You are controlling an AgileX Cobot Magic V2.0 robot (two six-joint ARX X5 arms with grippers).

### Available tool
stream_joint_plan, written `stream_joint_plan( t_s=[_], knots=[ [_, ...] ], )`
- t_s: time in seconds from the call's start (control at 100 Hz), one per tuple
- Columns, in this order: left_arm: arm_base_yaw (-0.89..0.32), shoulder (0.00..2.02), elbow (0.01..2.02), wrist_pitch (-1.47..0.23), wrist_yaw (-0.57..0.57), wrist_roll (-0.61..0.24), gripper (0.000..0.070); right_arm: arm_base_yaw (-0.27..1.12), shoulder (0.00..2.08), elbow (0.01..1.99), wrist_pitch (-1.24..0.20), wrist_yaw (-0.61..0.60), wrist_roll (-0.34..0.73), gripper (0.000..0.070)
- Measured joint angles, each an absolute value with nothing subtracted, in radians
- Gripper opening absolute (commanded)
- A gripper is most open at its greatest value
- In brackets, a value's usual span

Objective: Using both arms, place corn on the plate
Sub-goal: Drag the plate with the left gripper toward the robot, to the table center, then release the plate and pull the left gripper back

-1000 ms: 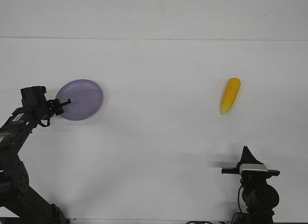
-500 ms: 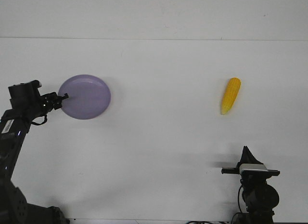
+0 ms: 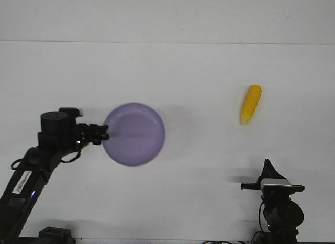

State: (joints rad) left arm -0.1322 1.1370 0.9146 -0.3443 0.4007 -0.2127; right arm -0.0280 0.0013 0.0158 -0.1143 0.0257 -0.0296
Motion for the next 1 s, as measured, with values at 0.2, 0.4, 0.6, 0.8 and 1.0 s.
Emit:
stream_joint_plan(
  t_s=[0.2,0.4,0.6,0.8,1.0],
  knots=[
    [-0.379,1.168,0.721,-0.224,0.36,-0.286,0.0006,-0.028,0.001,0.016,-0.114,0.026,-0.03,0.0013],
    [-0.507,1.262,0.648,-0.14,0.263,-0.334,0.0006,-0.028,0.001,0.016,-0.114,0.026,-0.03,0.0013],
    [-0.534,1.317,0.649,-0.101,0.238,-0.336,0.0016,-0.028,0.001,0.016,-0.114,0.026,-0.03,0.0013],
    [-0.535,1.328,0.65,-0.081,0.234,-0.34,0.0478,-0.028,0.001,0.016,-0.114,0.026,-0.03,0.0013],
    [-0.539,1.308,0.654,-0.072,0.23,-0.34,0.0503,-0.028,0.001,0.016,-0.114,0.026,-0.03,0.0013]
  ],
)
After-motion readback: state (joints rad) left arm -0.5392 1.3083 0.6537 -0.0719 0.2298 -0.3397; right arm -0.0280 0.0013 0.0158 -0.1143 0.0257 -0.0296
